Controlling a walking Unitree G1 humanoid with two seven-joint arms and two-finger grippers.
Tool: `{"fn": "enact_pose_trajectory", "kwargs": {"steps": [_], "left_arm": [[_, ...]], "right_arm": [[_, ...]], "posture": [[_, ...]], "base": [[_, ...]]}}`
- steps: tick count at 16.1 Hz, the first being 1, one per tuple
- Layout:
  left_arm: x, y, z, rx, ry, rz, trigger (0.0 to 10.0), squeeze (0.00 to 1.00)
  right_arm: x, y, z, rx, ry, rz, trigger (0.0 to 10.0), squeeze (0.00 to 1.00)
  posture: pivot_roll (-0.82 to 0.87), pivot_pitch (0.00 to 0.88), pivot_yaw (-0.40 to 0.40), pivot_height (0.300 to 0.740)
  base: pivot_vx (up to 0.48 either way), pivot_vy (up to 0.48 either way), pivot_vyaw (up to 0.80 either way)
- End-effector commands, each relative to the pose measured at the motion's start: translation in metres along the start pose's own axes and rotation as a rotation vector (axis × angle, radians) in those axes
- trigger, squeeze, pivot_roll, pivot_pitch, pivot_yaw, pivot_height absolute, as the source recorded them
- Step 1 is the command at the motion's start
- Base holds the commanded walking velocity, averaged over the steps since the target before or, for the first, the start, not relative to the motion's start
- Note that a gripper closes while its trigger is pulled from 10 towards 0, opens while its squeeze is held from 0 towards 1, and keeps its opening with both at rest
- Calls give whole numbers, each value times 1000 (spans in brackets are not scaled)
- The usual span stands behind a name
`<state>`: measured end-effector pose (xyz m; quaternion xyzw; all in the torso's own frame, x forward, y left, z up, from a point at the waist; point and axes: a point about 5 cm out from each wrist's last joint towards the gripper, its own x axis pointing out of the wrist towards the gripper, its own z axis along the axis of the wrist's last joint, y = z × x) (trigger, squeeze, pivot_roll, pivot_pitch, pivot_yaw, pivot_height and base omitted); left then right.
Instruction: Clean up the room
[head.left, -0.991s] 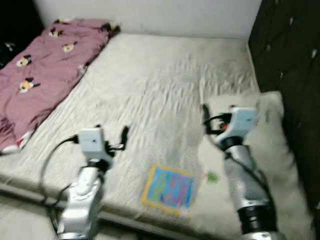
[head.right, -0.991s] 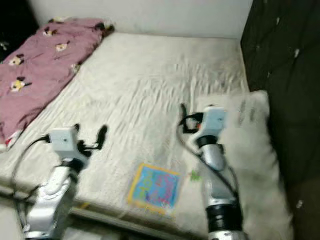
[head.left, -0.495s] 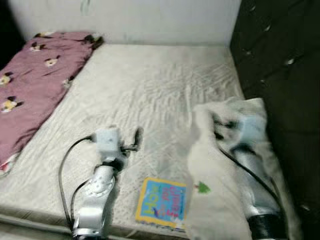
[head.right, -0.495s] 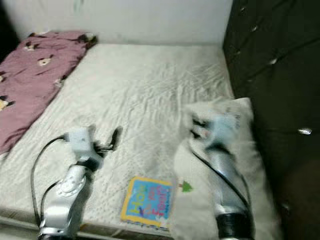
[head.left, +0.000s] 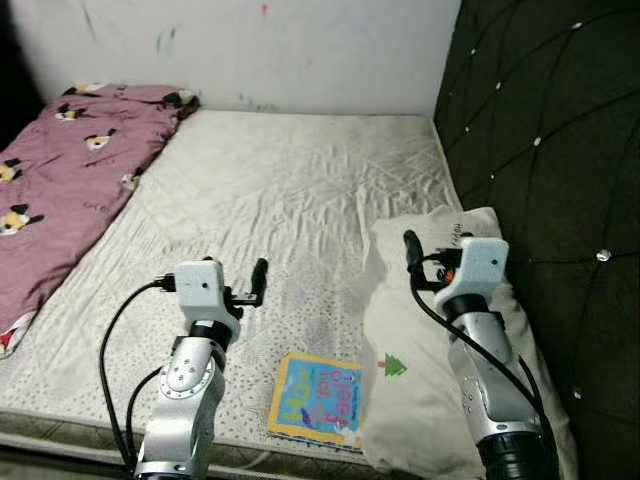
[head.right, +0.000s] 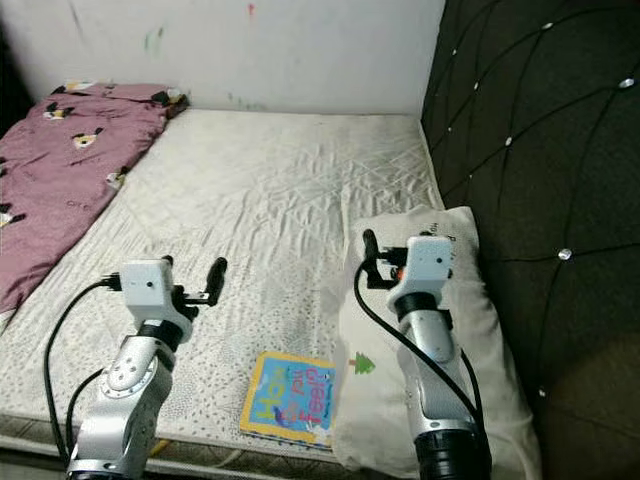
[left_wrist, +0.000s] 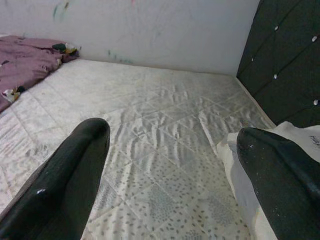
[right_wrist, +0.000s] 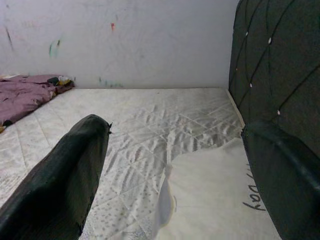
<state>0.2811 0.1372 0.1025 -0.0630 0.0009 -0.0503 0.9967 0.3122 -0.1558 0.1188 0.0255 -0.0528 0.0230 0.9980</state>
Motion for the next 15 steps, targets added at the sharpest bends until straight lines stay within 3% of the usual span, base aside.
{"fn": "enact_pose_trajectory", "kwargs": {"steps": [1, 6, 12, 15], "left_arm": [[0, 2, -3, -5, 13, 11, 10000, 0], [1, 2, -3, -19, 15, 7, 10000, 0], [0, 0, -4, -37, 16, -1, 10000, 0], [0, -4, -4, -48, 15, -8, 10000, 0]], "right_arm": [[1, 1, 6, -2, -28, 8, 10000, 0], [7, 2, 8, 5, -35, -12, 10000, 0], [1, 5, 3, 12, -14, -2, 10000, 0], [2, 7, 4, 13, -19, 11, 10000, 0]], "posture": [[25, 0, 39, 740], [28, 0, 48, 740], [18, 3, 42, 740], [19, 13, 40, 740]], "base": [[0, 0, -431], [0, 0, 0], [0, 0, -767], [0, 81, 0]]}}
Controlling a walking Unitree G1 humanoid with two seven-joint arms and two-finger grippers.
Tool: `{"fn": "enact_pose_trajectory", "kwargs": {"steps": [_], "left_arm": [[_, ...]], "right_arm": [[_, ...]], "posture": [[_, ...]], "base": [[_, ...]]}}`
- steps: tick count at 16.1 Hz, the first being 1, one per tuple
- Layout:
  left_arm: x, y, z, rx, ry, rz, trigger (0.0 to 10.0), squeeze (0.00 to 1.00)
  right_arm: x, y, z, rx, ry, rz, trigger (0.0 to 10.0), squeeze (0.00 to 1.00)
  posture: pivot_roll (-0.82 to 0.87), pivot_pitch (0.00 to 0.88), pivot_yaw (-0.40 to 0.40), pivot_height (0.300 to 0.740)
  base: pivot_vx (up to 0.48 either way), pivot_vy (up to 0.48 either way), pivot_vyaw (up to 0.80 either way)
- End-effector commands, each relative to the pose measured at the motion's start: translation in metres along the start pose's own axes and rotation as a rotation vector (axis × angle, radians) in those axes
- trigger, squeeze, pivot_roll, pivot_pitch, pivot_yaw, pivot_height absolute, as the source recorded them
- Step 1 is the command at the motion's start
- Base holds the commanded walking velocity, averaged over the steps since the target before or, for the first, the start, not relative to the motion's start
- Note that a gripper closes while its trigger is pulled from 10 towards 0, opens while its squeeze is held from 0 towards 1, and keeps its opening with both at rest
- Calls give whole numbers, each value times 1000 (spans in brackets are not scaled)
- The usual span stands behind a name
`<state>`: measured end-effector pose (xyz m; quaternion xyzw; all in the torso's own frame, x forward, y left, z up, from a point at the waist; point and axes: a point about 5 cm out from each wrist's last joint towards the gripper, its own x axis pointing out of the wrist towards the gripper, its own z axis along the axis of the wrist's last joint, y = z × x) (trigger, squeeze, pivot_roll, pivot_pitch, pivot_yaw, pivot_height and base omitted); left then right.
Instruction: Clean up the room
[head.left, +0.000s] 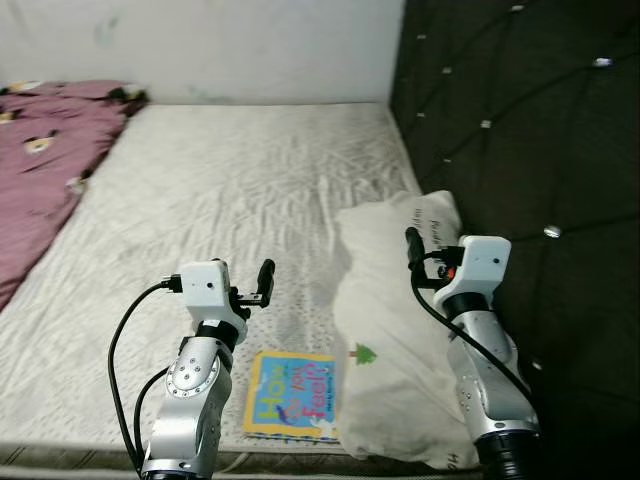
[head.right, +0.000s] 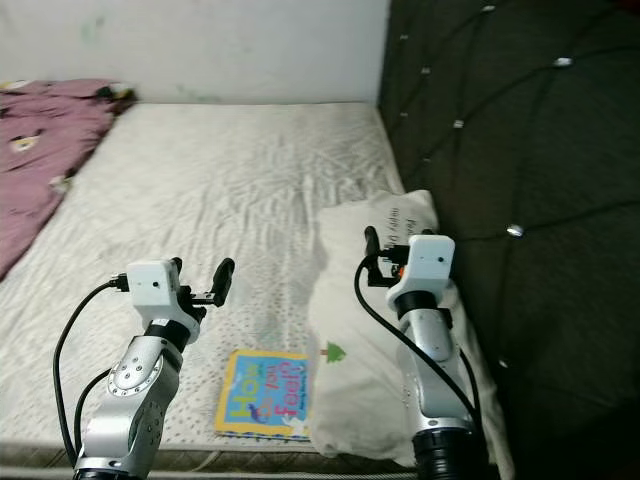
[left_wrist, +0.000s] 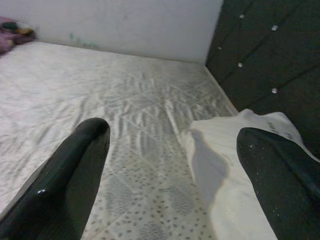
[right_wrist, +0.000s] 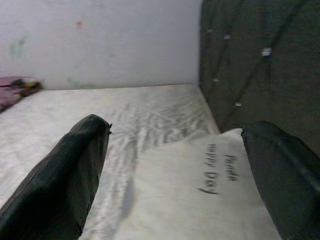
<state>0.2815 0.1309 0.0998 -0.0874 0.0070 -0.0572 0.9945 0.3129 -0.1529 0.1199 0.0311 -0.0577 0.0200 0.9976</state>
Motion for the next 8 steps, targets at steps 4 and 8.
{"fn": "enact_pose_trajectory", "kwargs": {"steps": [4, 8], "left_arm": [[-2, 5, 0, 8, 5, 12, 10000, 0], [-4, 4, 0, 9, 6, 12, 10000, 0]], "right_arm": [[-2, 11, 1, -42, -3, 59, 10000, 0], [-3, 11, -1, -19, 7, 64, 10000, 0]], "posture": [[24, 28, 34, 740], [27, 40, 31, 740]], "base": [[0, 68, 387], [0, 132, 514]]}}
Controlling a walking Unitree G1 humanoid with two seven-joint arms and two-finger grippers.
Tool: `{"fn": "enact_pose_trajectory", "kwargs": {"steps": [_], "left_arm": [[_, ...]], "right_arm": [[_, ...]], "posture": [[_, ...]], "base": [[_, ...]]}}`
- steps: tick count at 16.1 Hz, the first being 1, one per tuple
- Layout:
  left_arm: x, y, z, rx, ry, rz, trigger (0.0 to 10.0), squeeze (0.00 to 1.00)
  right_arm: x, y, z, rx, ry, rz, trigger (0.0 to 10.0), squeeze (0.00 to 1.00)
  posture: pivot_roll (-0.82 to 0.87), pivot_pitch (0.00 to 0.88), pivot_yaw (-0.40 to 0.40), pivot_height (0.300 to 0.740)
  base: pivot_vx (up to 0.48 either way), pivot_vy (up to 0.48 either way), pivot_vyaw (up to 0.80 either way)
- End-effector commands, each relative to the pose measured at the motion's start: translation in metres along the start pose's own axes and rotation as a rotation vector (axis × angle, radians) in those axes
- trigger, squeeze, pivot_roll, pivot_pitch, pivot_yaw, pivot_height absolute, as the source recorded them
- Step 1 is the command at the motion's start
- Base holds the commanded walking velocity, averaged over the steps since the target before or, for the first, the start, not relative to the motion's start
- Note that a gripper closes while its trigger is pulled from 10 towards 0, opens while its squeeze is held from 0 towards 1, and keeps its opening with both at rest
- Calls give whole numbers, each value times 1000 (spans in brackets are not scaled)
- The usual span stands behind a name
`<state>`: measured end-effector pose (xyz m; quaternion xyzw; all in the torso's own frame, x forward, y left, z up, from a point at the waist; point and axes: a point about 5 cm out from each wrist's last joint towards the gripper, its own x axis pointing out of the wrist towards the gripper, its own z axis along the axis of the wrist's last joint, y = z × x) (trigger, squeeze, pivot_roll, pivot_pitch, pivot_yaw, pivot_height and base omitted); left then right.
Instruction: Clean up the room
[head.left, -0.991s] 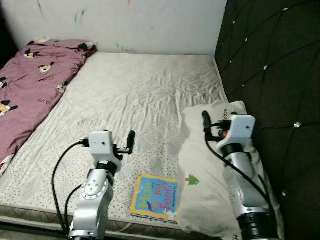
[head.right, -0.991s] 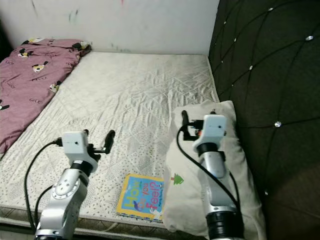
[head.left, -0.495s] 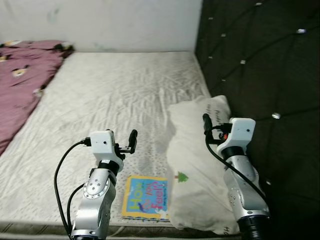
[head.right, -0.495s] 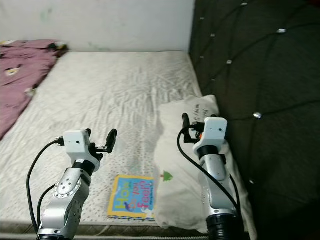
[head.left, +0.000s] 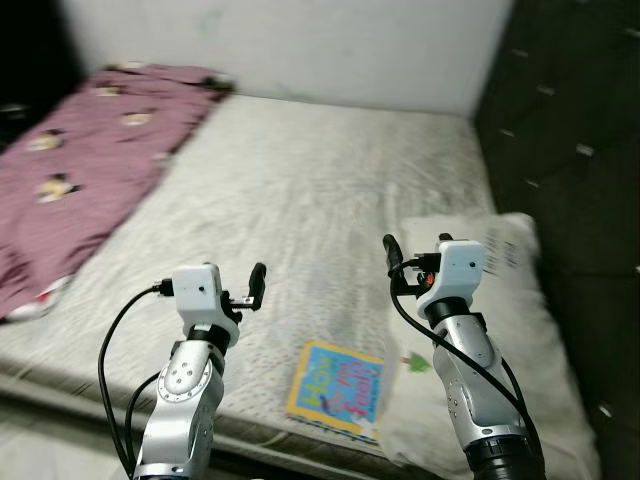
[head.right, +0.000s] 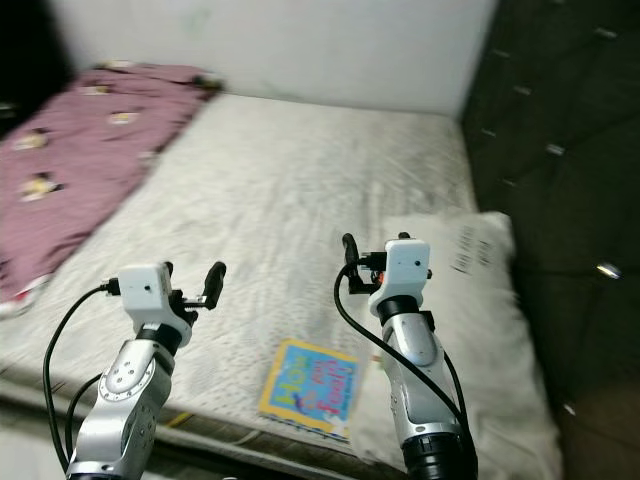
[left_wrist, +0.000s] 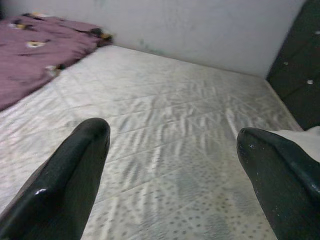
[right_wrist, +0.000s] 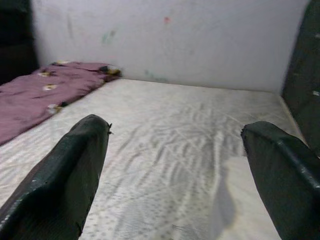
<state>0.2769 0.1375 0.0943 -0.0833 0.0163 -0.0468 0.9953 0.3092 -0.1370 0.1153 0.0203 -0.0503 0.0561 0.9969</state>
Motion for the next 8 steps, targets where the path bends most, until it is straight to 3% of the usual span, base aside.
{"fn": "enact_pose_trajectory", "kwargs": {"steps": [1, 8], "left_arm": [[1, -3, 4, 3, -11, -10, 10000, 0], [2, -2, 4, 17, -8, -16, 10000, 0]], "right_arm": [[-1, -6, 3, -1, -7, -10, 10000, 0], [-1, -2, 3, 5, -7, -3, 10000, 0]], "posture": [[28, 43, 31, 740], [28, 51, 39, 740]], "base": [[0, 307, 0], [0, 385, 0]]}}
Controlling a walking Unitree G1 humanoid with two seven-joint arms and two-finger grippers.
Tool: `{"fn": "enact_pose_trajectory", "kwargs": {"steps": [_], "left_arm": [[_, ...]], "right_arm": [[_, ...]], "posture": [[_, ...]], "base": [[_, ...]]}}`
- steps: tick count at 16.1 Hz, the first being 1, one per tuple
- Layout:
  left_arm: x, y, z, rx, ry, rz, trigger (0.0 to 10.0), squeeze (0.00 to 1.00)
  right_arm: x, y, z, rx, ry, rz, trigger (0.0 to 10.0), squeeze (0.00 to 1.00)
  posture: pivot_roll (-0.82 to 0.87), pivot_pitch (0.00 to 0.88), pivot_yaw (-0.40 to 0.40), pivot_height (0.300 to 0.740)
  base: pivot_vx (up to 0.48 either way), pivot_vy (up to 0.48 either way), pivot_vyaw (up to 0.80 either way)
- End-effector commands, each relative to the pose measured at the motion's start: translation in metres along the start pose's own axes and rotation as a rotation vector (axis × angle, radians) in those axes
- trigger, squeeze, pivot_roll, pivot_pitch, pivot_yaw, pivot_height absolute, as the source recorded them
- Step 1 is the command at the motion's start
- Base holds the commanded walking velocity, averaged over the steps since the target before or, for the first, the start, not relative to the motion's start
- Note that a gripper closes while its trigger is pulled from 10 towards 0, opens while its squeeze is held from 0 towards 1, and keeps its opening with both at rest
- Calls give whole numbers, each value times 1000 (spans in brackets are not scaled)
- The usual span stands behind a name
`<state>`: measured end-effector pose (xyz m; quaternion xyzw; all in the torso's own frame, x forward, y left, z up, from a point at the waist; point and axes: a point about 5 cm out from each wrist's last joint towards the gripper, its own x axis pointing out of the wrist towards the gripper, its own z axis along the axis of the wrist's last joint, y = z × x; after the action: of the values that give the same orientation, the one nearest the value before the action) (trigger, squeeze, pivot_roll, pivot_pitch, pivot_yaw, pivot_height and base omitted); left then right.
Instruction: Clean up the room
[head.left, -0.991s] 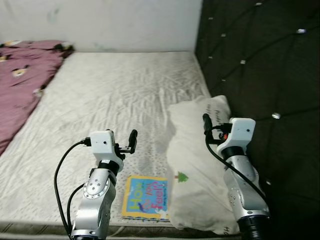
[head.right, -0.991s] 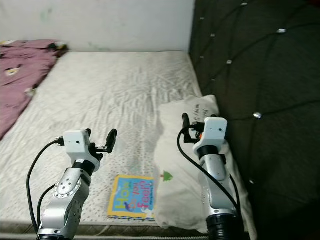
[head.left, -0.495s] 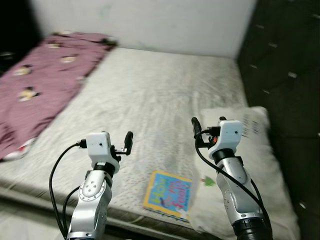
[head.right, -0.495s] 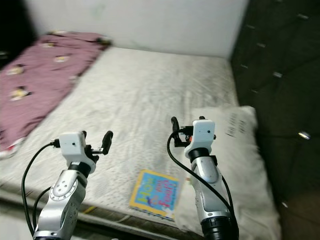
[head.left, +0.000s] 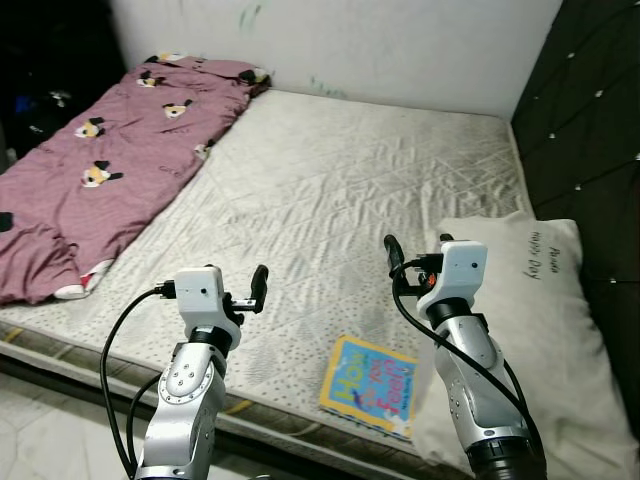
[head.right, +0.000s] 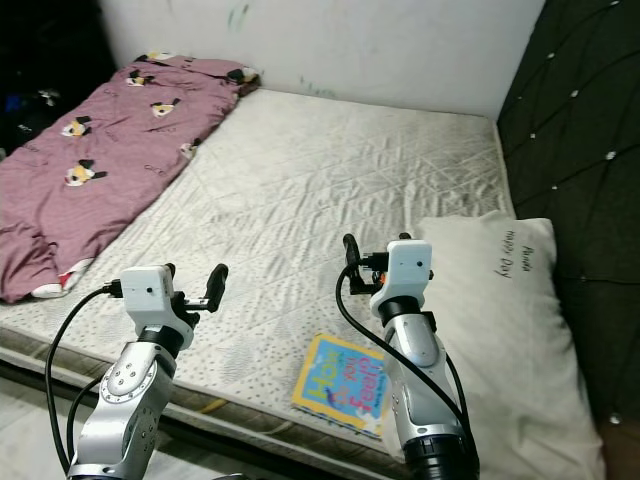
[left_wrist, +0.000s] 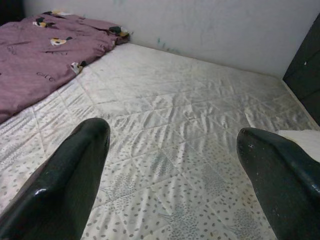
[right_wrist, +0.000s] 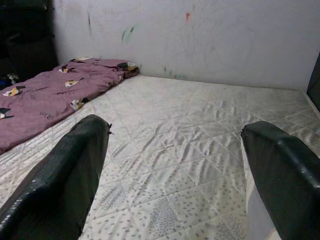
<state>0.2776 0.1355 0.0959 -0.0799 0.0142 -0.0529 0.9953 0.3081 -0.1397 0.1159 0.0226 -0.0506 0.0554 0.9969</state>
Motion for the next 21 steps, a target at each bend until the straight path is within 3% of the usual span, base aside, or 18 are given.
{"fn": "enact_pose_trajectory", "kwargs": {"steps": [1, 9, 13, 18, 21], "left_arm": [[1, 1, 3, 10, -5, -2, 10000, 0], [4, -3, 2, 4, -6, -5, 10000, 0], [5, -3, 2, 1, -9, -2, 10000, 0], [5, -4, 2, -3, -10, 3, 10000, 0], [5, -4, 1, -3, -10, 4, 10000, 0]], "right_arm": [[0, 0, 1, 0, -4, -2, 10000, 0], [1, -3, 1, -7, 4, 5, 10000, 0], [2, -3, 1, -9, 8, 11, 10000, 0], [2, 0, -2, -17, 19, 39, 10000, 0], [1, 0, -5, -16, 30, 42, 10000, 0]], "posture": [[28, 48, 38, 740], [17, 38, 30, 740], [17, 36, 26, 740], [20, 31, 17, 740], [21, 32, 16, 740]], "base": [[0, 401, 0], [0, 412, 0], [0, 417, -800], [0, 421, 0], [0, 453, -683]]}}
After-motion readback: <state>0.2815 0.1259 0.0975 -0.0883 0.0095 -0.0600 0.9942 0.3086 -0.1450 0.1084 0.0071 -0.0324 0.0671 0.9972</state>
